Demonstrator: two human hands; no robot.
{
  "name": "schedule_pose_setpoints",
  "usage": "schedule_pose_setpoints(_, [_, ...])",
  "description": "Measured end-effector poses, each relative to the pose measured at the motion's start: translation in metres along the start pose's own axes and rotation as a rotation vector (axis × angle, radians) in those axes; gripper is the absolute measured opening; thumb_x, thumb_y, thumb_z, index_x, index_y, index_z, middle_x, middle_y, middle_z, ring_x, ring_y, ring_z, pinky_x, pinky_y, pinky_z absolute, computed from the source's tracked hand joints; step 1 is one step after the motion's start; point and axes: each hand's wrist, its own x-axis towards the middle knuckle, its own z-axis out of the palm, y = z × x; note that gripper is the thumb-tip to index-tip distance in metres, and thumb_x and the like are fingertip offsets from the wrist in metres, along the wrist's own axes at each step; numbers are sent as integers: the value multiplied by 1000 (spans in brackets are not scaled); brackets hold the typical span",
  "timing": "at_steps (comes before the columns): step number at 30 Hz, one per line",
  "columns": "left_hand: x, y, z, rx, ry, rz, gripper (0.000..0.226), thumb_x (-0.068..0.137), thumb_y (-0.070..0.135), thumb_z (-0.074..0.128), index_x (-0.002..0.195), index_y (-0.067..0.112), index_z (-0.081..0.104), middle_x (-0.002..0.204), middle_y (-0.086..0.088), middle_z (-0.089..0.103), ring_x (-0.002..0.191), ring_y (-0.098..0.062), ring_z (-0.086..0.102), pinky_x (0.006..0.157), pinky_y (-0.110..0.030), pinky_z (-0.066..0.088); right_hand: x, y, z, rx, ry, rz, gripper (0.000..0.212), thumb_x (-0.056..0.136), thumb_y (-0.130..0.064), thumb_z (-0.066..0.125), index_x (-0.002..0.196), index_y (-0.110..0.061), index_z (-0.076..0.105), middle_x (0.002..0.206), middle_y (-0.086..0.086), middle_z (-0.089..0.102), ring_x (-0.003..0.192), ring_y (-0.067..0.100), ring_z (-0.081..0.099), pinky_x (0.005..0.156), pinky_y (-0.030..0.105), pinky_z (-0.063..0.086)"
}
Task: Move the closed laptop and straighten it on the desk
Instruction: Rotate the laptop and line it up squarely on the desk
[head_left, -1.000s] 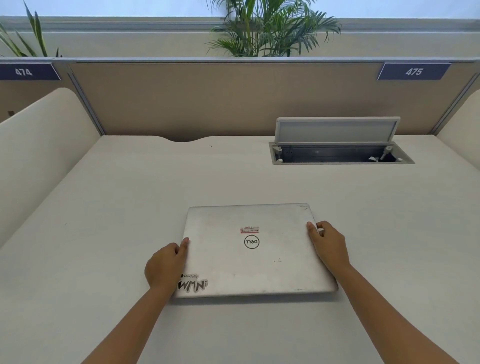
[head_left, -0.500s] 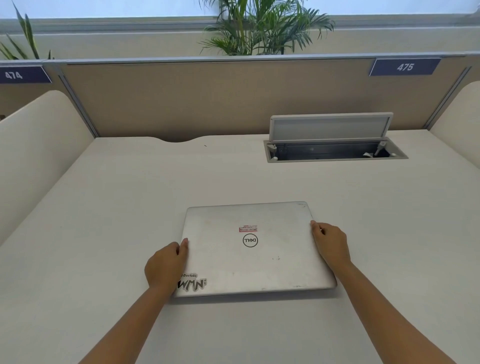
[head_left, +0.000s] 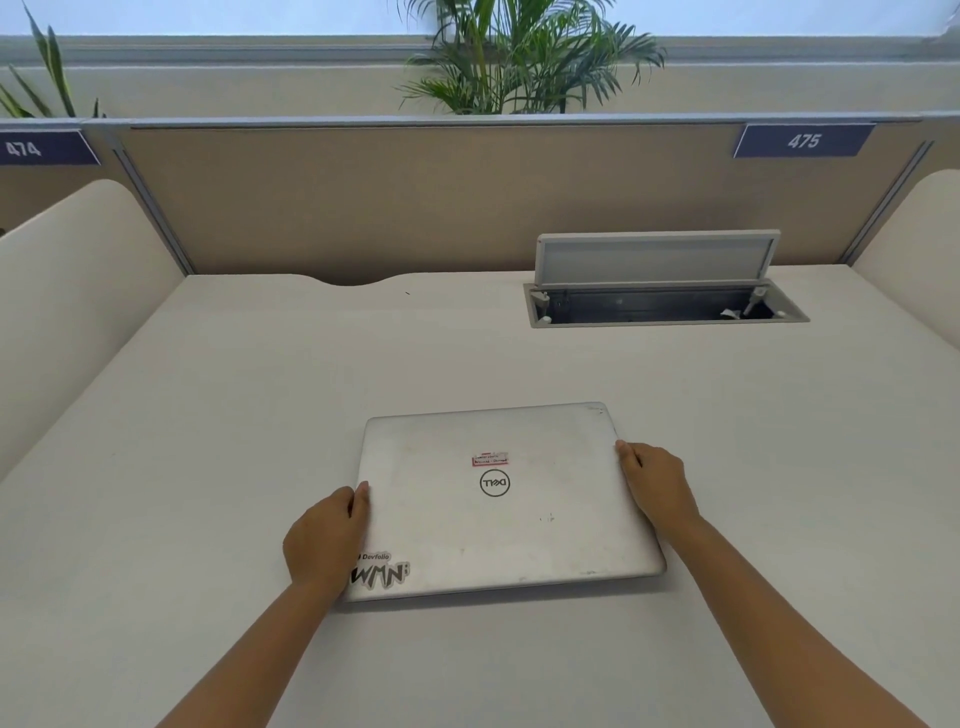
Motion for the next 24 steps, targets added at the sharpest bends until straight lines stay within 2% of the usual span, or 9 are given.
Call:
schedule_pose_setpoints(2, [-1, 1, 0, 18, 6, 1, 48, 96, 40, 29, 54, 16, 33, 49, -1, 46, 47, -19, 44, 44, -27, 26, 1, -1, -2, 3, -24, 7, 45, 99, -28, 36, 59, -12, 50, 60, 2, 52, 64, 22, 49, 60, 34, 40])
schedule_pose_setpoints(3, [-2, 1, 1, 25, 8, 4, 48, 96, 39, 29, 54, 16, 33, 49, -1, 46, 48, -19, 44, 44, -27, 26, 1, -2, -3, 3, -35, 17, 43, 99, -29, 36, 69, -8, 60, 69, 5, 60, 71, 24, 54, 67, 36, 46])
schedule_pose_setpoints(5, [-2, 2, 1, 28, 11, 7, 47, 96, 37, 29, 54, 17, 32, 49, 0, 45, 48, -19, 44, 44, -27, 26, 2, -4, -4, 6, -41, 26, 42, 99, -29, 36, 85, -1, 65, 81, 10, 66, 80, 27, 58, 77, 40, 50])
schedule_pose_setpoints(12, [-3, 2, 2, 16, 22, -3, 46, 96, 35, 28, 56, 14, 37, 52, -4, 50, 51, -21, 46, 45, -27, 27, 1, -6, -4, -1, -25, 24, 39, 99, -27, 35, 69, -6, 48, 65, 6, 53, 66, 24, 50, 61, 33, 37])
schedule_pose_setpoints(17, [-5, 3, 1, 6, 29, -12, 46, 96, 35, 29, 55, 15, 35, 52, -5, 50, 51, -22, 47, 46, -28, 28, 1, -6, -2, -43, -4, 29, 38, 100, -28, 32, 74, -4, 47, 70, 13, 58, 68, 30, 54, 61, 35, 40])
schedule_pose_setpoints(24, [-4, 3, 1, -5, 31, -24, 46, 96, 35, 28, 58, 13, 40, 54, -6, 54, 54, -24, 51, 47, -28, 30, 1, -9, 1, -123, 33, 18, 34, 100, -27, 29, 76, -8, 44, 72, 15, 59, 70, 33, 57, 62, 36, 42])
